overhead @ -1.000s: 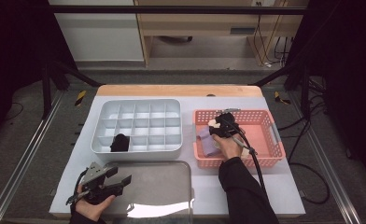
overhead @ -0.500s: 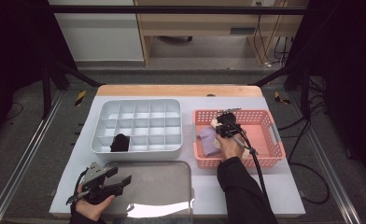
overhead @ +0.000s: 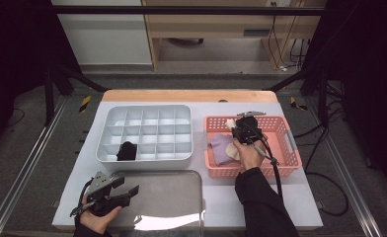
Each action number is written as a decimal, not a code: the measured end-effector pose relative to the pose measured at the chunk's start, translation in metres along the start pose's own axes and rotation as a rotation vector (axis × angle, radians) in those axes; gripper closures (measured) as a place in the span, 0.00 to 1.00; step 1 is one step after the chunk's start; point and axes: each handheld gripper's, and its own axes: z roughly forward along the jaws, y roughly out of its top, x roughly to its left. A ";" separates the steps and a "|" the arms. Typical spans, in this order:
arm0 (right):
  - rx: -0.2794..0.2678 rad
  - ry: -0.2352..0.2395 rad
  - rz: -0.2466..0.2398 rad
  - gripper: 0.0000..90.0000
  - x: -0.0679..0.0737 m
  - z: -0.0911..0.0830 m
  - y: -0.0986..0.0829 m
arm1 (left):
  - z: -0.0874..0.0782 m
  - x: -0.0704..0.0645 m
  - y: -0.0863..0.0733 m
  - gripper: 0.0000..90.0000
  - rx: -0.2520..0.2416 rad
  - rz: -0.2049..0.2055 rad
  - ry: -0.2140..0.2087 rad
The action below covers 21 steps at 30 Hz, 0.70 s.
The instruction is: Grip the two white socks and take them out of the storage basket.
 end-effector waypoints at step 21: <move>-0.158 0.153 -0.059 0.91 0.011 -0.093 -0.015 | -0.001 0.000 -0.001 0.41 -0.018 -0.014 0.031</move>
